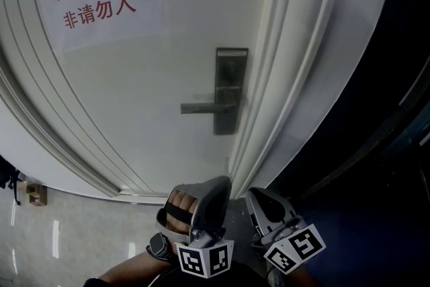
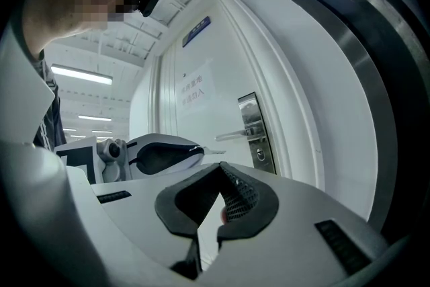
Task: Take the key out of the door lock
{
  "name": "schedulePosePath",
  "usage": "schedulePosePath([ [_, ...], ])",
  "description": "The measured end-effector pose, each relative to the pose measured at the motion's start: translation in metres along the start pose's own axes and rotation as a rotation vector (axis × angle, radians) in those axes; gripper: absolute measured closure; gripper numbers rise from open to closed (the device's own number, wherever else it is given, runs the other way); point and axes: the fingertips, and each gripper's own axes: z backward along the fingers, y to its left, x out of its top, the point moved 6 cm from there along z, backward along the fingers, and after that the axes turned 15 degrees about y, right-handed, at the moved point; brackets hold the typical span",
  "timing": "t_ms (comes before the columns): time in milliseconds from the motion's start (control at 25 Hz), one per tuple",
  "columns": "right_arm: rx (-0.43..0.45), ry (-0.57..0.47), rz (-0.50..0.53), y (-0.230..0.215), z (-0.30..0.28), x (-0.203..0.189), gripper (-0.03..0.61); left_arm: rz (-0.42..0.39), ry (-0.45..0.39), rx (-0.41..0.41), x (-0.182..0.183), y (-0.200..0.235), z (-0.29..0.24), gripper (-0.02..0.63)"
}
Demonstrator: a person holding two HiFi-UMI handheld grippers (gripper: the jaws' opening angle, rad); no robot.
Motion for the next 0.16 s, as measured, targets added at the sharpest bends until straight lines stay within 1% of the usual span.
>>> schedulePosePath([
  [160,-0.003,0.0,-0.002,-0.0005,-0.0013,-0.0002,0.565,-0.002,-0.003,-0.001,-0.001,0.0009,-0.0019,0.604],
])
